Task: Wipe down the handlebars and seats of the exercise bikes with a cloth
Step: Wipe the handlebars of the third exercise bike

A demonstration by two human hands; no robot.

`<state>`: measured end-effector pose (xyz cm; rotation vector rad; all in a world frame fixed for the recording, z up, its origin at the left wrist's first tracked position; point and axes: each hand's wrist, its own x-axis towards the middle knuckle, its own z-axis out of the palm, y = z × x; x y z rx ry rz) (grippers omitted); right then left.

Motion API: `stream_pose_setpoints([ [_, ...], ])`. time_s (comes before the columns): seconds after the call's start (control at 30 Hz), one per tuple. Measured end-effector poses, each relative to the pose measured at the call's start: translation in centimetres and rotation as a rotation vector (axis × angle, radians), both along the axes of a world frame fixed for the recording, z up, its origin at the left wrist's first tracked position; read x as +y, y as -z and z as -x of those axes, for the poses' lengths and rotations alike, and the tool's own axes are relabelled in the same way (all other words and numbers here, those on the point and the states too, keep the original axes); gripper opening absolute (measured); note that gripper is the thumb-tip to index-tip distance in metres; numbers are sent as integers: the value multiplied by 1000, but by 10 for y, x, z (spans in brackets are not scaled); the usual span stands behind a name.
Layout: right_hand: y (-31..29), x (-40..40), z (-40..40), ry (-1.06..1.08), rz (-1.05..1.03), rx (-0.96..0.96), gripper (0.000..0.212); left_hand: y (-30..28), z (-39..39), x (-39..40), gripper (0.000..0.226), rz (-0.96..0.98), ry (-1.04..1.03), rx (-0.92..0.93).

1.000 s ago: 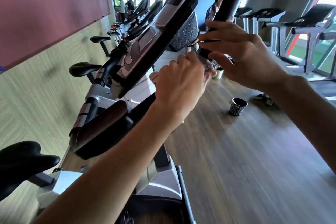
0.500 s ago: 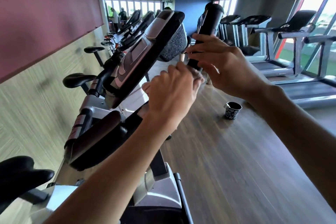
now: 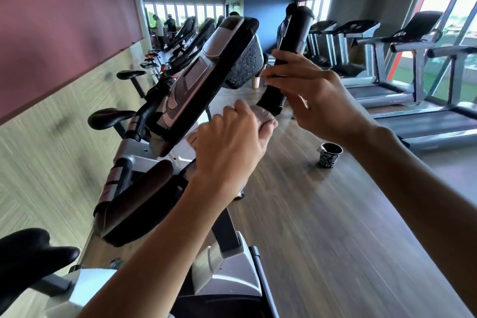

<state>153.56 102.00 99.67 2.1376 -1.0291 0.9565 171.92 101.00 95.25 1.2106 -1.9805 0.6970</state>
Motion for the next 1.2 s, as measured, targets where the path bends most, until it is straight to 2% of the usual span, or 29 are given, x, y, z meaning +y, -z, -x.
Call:
stream_pose_setpoints([
  [0.07, -1, 0, -1, 8, 2, -1, 28, -9, 11, -2, 57, -48, 16, -19],
  [0.2, -1, 1, 0, -1, 5, 5, 27, -1, 5, -6, 57, 69, -4, -16],
  [0.27, 0, 0, 0, -12, 0, 9, 28, 11, -11, -3, 56, 54, 42, 2],
  [0.4, 3, -1, 1, -39, 8, -7, 28, 29, -43, 7, 55, -14, 56, -1],
  [0.47, 5, -2, 1, -62, -2, -29, 27, 19, -45, 13, 54, -49, 49, -37],
  [0.53, 5, -3, 0, -90, -18, -61, 26, 3, -46, 11, 56, -178, 58, -57],
  [0.6, 5, -3, -3, -102, -44, -103, 23, -10, -51, 6, 59, -270, 134, 18],
  [0.67, 5, -1, -10, -88, -57, -133, 22, -29, -63, 3, 50, -241, 186, 146],
  [0.73, 3, 3, -21, -79, -73, -152, 22, -50, -82, -3, 50, -230, 146, 292],
  [0.8, 3, 7, -37, -117, -108, -143, 21, -61, -104, -13, 56, -269, 125, 344],
  [0.93, 13, 10, -76, -147, -194, -123, 20, -37, -124, -12, 50, -506, 298, 339],
  [1.03, 33, 7, -98, -47, -278, -121, 27, -5, -124, 1, 44, -743, 415, 448],
  [1.07, 41, 6, -103, 22, -293, -106, 31, 1, -127, 4, 37, -757, 475, 475],
  [1.13, 53, 6, -111, 126, -286, -115, 36, 6, -135, 7, 32, -730, 586, 404],
  [1.2, 57, 8, -116, 154, -272, -170, 32, 13, -145, 8, 45, -690, 646, 282],
])
